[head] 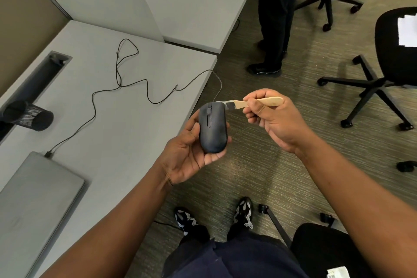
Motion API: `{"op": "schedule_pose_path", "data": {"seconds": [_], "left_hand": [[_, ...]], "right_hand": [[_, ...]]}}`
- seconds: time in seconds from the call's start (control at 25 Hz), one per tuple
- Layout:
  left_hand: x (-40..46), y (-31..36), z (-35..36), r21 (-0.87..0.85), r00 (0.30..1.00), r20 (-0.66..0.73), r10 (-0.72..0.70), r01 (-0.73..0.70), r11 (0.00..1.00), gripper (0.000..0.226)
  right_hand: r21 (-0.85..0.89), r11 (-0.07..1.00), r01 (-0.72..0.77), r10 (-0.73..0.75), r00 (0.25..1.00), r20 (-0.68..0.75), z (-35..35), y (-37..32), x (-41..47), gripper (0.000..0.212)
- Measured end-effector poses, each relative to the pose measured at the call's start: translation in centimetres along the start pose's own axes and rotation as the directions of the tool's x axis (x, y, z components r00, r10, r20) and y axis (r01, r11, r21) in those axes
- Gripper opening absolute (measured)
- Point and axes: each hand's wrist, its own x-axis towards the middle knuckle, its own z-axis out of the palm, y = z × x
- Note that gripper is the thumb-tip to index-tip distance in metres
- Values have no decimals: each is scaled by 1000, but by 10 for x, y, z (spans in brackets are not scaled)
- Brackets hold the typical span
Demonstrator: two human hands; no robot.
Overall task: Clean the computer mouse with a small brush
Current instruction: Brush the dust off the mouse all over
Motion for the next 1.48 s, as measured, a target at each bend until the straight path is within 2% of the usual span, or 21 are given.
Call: {"op": "schedule_pose_path", "data": {"seconds": [0.24,0.4,0.52,0.6,0.72,0.88,0.96,1.08,1.16,1.28,1.4,1.48], "left_hand": [[7,0,3,-39,988,-148,34,-41,998,47],[10,3,3,-86,959,-276,64,-91,992,59],[11,4,1,-140,942,-328,64,-116,983,50],[13,4,2,-125,934,-350,72,-123,984,51],[19,4,6,-52,925,-366,100,-128,990,52],[24,8,6,-122,901,-426,86,-151,981,51],[26,9,5,-160,894,-440,90,-177,971,50],[28,7,8,-157,890,-441,120,-208,965,48],[29,6,12,-150,893,-432,128,-211,966,49],[30,4,16,-127,895,-425,139,-211,969,53],[31,6,15,-125,897,-415,154,-224,966,44],[30,8,13,-101,906,-391,162,-217,971,50]], "right_hand": [[-67,996,64,-63,998,27,-3,1,-4,16],[-132,990,51,-29,986,165,-7,2,-11,16],[-109,994,-14,42,966,255,-17,-5,-11,12],[-88,996,-2,18,982,185,-19,-6,-8,12],[-174,982,66,-55,996,72,-9,2,-6,9],[-165,985,56,-42,995,92,-3,10,-14,6],[-131,990,59,-38,987,158,-4,10,-21,10],[-87,992,88,-66,971,228,4,11,-24,18],[-109,987,117,-88,966,243,9,13,-21,15],[-179,972,151,-116,974,193,6,14,-18,12],[-143,978,154,-138,984,116,-4,11,-17,9],[-133,978,159,-153,987,55,-10,9,-14,8]]}}
